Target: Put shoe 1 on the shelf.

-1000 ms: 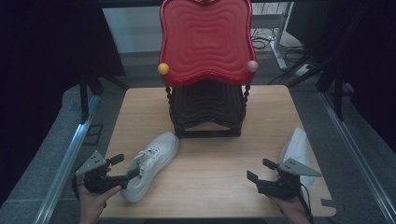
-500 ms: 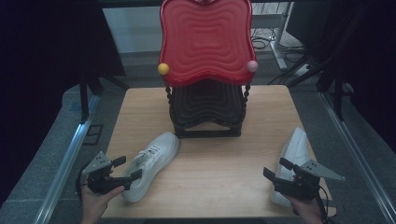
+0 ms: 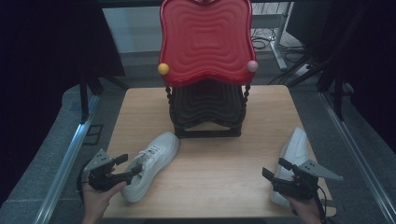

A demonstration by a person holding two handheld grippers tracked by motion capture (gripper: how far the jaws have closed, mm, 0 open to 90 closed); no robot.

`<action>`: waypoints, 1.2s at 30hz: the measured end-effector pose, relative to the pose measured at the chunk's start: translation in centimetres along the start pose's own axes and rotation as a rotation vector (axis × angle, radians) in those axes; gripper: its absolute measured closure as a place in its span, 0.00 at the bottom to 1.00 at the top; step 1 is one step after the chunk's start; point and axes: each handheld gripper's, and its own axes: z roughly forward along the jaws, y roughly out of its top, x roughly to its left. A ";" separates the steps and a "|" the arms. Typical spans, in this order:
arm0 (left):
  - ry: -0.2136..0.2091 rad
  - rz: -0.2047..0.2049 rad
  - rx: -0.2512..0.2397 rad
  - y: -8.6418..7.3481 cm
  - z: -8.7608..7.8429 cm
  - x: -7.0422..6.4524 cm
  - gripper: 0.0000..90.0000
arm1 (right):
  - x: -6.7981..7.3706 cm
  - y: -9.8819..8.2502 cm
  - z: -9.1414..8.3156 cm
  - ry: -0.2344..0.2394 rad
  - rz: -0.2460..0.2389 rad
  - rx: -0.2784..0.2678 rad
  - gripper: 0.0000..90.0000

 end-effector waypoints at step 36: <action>0.098 0.030 0.143 -1.2 3.8 2.2 0.48 | -0.1 -0.1 0.0 -0.017 0.006 0.005 0.21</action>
